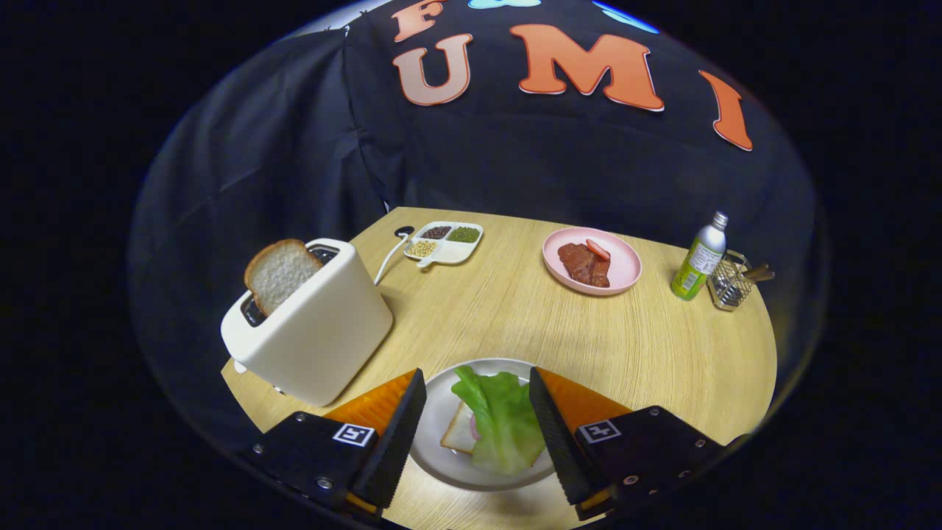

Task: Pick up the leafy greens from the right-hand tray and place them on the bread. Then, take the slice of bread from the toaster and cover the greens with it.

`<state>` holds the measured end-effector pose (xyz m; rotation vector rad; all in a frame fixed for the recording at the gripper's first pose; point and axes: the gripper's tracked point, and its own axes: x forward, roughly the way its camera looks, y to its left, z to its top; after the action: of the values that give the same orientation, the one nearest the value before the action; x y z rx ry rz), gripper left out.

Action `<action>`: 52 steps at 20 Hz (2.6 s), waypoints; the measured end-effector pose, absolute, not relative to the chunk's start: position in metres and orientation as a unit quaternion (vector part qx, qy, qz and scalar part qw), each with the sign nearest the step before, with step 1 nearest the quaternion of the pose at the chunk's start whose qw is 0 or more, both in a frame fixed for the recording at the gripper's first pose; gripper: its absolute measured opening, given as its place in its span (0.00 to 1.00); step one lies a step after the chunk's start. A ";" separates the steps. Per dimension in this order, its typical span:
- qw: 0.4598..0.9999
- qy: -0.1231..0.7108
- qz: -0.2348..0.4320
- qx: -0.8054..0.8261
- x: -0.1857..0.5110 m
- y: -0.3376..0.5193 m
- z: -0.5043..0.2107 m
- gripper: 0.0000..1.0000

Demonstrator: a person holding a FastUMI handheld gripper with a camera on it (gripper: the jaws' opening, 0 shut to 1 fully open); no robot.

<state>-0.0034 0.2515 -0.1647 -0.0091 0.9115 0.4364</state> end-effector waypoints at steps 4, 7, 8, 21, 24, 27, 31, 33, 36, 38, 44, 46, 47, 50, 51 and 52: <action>0.873 0.434 0.221 -0.004 0.003 0.281 -0.131 0.92; 0.865 0.440 0.239 0.011 0.009 0.314 -0.108 0.92; 0.861 0.443 0.249 0.022 0.010 0.326 -0.098 0.92; 0.792 0.526 0.302 0.066 0.016 0.462 -0.085 0.95; 0.777 0.552 0.293 0.071 0.017 0.475 -0.098 0.93; 0.765 0.576 0.282 0.060 0.016 0.479 -0.118 0.86; 0.761 0.584 0.275 0.059 0.017 0.480 -0.134 0.68; 0.761 0.586 0.272 0.063 0.017 0.480 -0.136 0.57; 0.761 0.586 0.269 0.068 0.015 0.475 -0.133 0.34; 0.767 0.579 0.266 0.070 0.016 0.472 -0.131 0.23; 0.783 0.547 0.280 0.095 0.016 0.460 -0.099 0.12; 0.791 0.530 0.287 0.101 0.015 0.453 -0.086 0.12; 0.795 0.523 0.290 0.104 0.015 0.449 -0.079 0.12; 0.802 0.503 0.299 0.120 0.012 0.435 -0.060 0.12; 0.802 0.498 0.303 0.128 0.011 0.430 -0.055 0.12; 0.804 0.493 0.303 0.137 0.010 0.423 -0.049 0.12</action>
<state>0.0095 0.4230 -0.0494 0.2928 1.0549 0.6482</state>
